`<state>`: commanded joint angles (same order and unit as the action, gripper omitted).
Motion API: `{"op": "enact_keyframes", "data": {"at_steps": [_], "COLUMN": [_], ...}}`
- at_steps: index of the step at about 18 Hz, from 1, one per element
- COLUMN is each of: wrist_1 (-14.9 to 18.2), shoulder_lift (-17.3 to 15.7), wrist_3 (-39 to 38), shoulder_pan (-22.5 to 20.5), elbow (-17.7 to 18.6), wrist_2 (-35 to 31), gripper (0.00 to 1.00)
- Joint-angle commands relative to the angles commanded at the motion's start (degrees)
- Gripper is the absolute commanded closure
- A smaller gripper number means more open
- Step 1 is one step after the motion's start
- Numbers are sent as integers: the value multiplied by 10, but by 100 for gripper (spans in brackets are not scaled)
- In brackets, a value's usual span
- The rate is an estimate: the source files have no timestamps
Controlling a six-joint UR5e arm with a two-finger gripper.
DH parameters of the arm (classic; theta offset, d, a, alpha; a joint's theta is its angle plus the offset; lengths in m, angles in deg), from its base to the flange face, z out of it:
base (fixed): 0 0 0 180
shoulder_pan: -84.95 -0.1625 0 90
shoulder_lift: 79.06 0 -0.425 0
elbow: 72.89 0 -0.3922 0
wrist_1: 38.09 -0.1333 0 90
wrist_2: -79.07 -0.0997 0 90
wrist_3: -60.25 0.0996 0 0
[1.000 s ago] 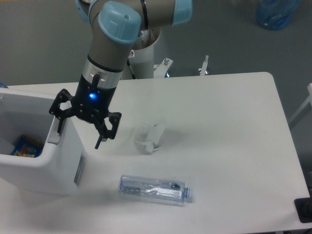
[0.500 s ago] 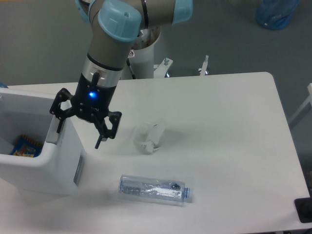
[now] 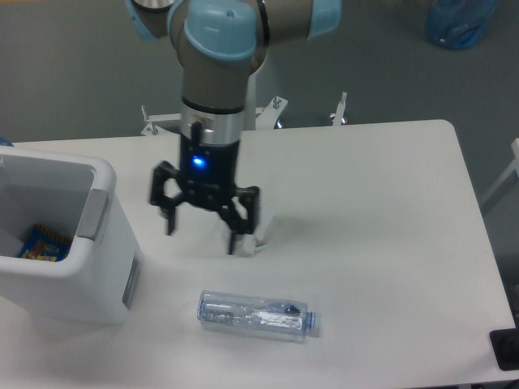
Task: Open the trash can
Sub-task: 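Withdraw the gripper from the open trash can toward the tissue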
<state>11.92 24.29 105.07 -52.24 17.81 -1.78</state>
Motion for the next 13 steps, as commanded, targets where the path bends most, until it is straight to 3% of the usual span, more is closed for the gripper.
{"op": "enact_keyframes", "data": {"at_steps": [3, 6, 9, 11, 13], "wrist_1": [-2, 3, 10, 25, 43], "shoulder_lift": [34, 62, 84, 84, 85], "wrist_3": [46, 145, 240, 262, 261], "shoulder_pan": [-49, -96, -110, -113, -112], "elbow": [-22, -31, -26, -25, -24], "wrist_2": [-1, -1, -50, -97, -99], "gripper": [0, 0, 0, 0, 0]}}
